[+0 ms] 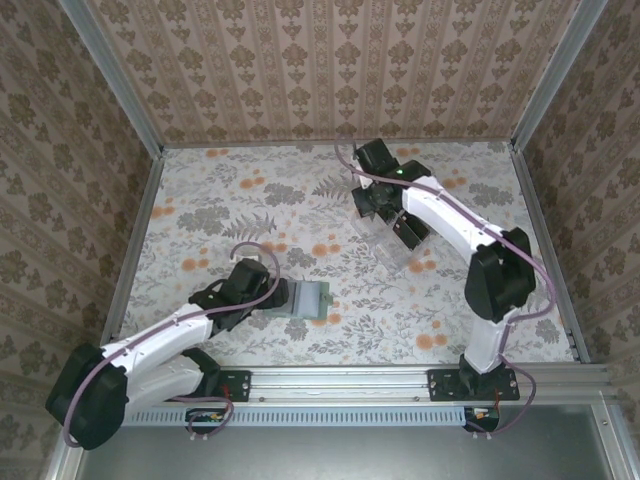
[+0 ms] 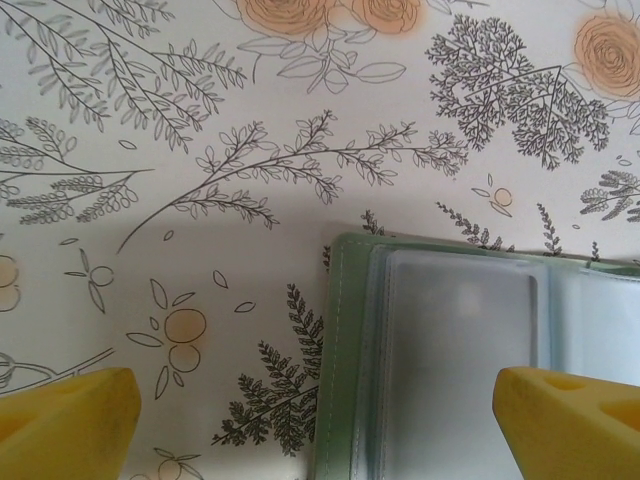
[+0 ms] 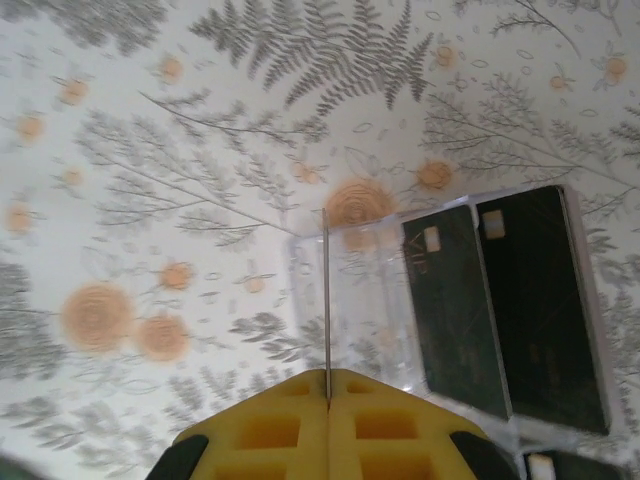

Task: Put the credit cards into the card holder
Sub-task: Pick up the credit card from the storage box, then move the card holder to the bottom-center of the table.

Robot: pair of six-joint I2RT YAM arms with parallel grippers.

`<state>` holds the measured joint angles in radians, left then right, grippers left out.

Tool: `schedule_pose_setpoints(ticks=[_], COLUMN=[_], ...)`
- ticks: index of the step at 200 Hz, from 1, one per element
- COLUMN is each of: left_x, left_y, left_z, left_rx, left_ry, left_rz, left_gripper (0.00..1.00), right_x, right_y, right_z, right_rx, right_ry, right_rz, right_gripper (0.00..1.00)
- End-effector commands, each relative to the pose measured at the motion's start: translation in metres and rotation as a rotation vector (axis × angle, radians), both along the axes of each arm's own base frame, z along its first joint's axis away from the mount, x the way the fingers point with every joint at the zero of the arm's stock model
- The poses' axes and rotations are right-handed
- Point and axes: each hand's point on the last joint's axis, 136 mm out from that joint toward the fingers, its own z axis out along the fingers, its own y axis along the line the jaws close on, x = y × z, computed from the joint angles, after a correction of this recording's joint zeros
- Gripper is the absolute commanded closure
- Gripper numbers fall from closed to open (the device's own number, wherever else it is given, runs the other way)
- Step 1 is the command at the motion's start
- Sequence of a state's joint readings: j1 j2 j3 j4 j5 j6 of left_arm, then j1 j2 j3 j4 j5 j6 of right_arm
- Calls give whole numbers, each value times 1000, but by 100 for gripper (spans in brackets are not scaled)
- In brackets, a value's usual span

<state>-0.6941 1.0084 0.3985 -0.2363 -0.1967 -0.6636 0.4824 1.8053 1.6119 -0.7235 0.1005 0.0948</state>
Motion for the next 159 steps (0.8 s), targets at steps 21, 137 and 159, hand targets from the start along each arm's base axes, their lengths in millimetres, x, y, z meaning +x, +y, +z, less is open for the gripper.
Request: schedule_pose_setpoints(ticks=[21,137,159], left_x=[-3,-21,-26], left_y=[-11,-39,-46], left_z=[-12,-28,-29], left_rx=[-29,-13,-15], left_ry=[0,8,9], left_rz=[-33,-70,-72], left_gripper=[0,0,0], right_x=[-47,-117,-120], right_y=[24,6,5], right_z=[12,-2,-2], right_rx=[328,494,492], right_ry=[54,95,97], right_rz=[-33,-96,-92], right_gripper=[100,100,100])
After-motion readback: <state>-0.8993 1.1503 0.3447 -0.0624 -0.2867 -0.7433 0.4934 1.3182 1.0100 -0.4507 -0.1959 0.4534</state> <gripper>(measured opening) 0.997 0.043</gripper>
